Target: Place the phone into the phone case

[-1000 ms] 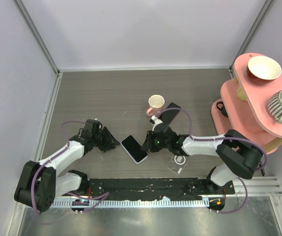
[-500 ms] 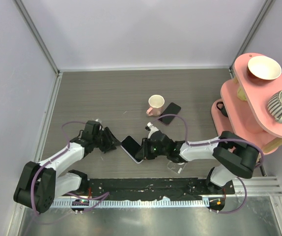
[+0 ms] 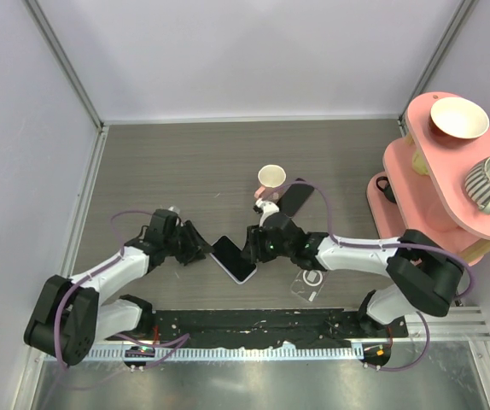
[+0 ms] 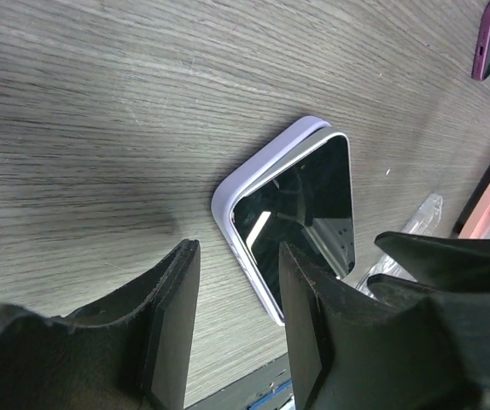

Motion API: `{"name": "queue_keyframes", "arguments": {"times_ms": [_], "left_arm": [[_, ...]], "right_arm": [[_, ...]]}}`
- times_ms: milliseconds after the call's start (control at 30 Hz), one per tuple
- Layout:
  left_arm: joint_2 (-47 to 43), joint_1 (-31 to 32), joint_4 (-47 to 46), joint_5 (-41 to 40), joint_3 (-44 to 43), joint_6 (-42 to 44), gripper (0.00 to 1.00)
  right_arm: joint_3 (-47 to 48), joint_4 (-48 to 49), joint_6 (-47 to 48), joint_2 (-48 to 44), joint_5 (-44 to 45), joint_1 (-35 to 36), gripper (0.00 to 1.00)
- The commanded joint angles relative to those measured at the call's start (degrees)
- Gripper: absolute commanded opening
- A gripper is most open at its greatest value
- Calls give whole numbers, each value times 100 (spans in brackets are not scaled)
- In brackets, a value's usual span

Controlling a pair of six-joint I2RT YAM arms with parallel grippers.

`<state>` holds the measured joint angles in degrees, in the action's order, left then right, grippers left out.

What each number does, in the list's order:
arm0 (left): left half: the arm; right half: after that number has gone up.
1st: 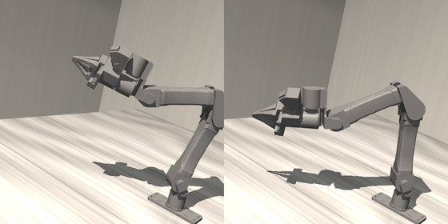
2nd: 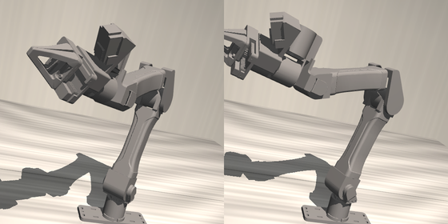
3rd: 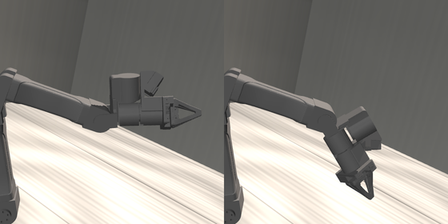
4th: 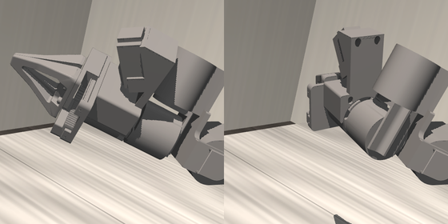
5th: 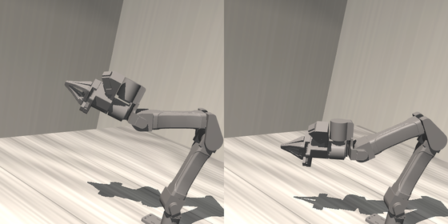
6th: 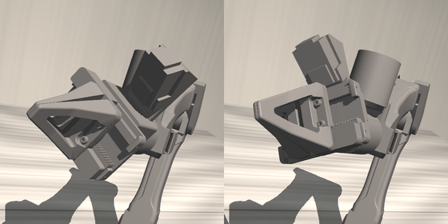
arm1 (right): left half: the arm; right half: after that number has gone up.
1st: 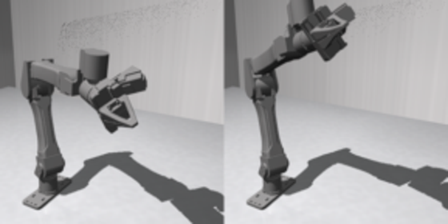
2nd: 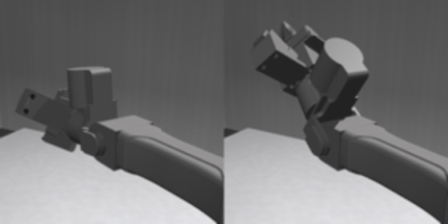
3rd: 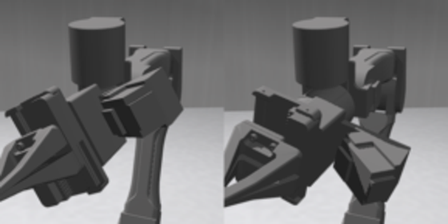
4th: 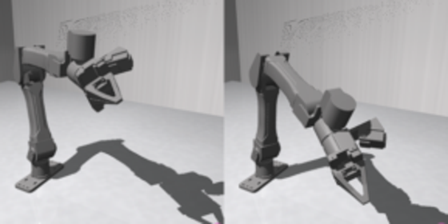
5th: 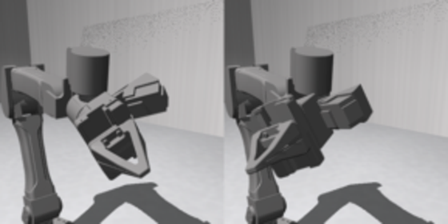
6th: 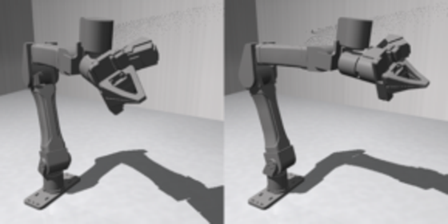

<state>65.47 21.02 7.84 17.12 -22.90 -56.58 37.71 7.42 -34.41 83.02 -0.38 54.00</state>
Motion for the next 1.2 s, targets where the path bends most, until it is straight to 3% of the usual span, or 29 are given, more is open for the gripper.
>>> {"name": "queue_keyframes", "arguments": {"times_ms": [0, 167, 433, 567, 700, 900, 1000, 1167], "left_arm": [[193, 43, -212, -34, -39, -55, 45], [334, 69, -73, -86, -153, 85, 44], [387, 69, 69, -262, -277, 173, 44], [440, 69, 16, -262, -277, 156, 43], [353, 69, -80, -157, -215, 77, 41], [168, 96, -107, -183, -84, -125, 41], [194, 104, -194, -201, -48, -161, 40], [370, 105, -256, -122, -66, -222, 40]], "right_arm": [[184, 171, 357, 214, -488, 32, 40], [-97, 505, -20, 329, -603, 67, 29], [-352, 1138, -636, 610, -436, 471, 26], [-291, 938, -628, 338, -165, 506, 33], [-19, 87, -181, -268, 599, 472, 45], [122, -250, 356, -278, 584, 199, 62], [157, -224, 506, -41, 373, 164, 63], [87, 13, 462, 266, -100, 164, 52]]}}
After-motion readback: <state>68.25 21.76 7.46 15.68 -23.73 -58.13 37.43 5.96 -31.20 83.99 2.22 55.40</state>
